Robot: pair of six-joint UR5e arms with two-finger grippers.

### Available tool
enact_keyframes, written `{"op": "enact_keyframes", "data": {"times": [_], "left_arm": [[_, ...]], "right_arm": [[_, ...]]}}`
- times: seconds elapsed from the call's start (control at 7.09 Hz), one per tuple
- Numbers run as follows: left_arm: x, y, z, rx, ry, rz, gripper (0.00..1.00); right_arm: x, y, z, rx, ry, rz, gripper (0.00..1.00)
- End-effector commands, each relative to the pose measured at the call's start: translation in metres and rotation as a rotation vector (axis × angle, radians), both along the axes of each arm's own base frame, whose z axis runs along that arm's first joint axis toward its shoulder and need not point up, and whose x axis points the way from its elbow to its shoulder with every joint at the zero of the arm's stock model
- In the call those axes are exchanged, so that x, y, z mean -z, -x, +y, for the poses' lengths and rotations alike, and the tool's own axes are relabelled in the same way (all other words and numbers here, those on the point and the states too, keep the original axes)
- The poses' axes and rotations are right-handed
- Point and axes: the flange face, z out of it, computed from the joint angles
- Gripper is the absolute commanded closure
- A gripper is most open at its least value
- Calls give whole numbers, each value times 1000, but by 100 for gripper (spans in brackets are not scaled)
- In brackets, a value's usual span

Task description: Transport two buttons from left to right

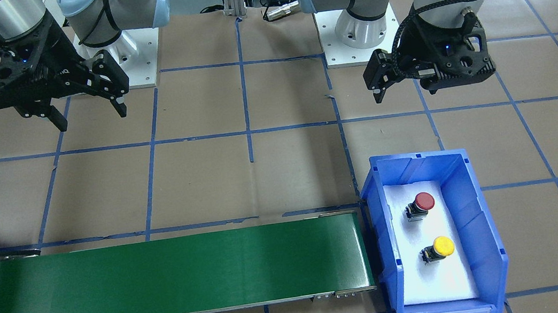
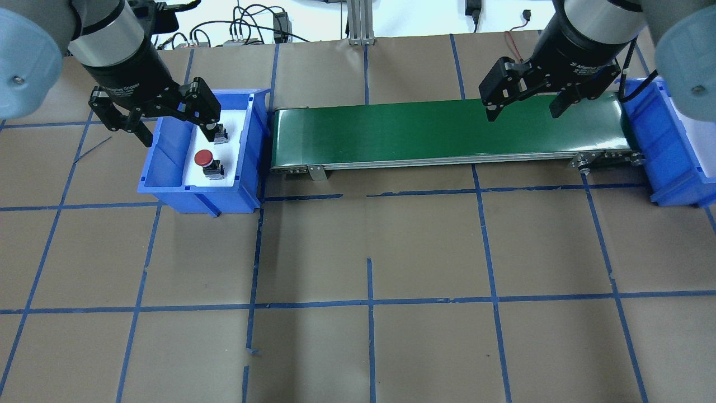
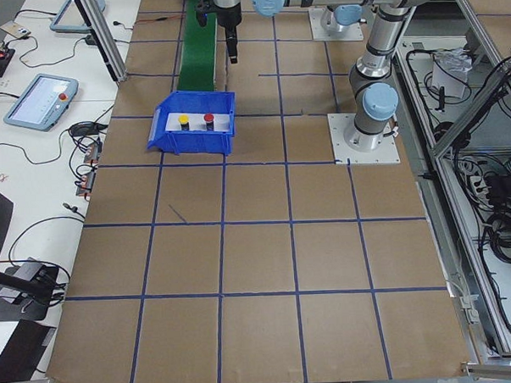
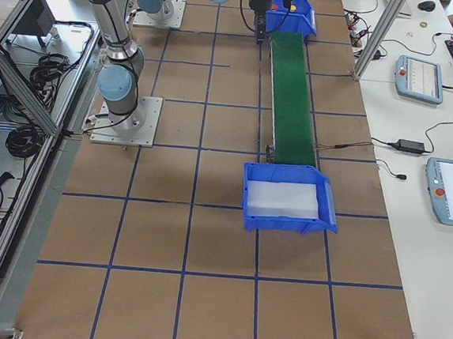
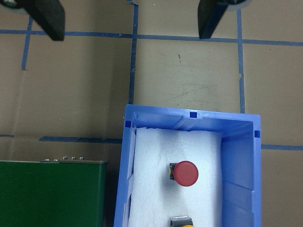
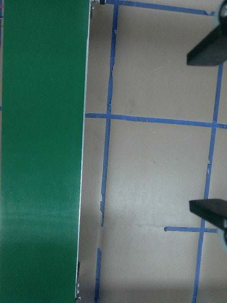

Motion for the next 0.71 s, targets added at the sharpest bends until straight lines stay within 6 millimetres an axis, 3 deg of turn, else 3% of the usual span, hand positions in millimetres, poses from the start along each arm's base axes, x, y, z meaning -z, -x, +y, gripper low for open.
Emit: {"op": "enact_keyframes", "data": {"times": [0.0,0.56], "left_arm": [[1,0,-1,2,-1,-1,0],[-1,-1,0,-5,-10,-12,0]], "right_arm": [[0,-1,0,-2,-1,0,0],[0,-1,0,-2,1,-2,0]]}}
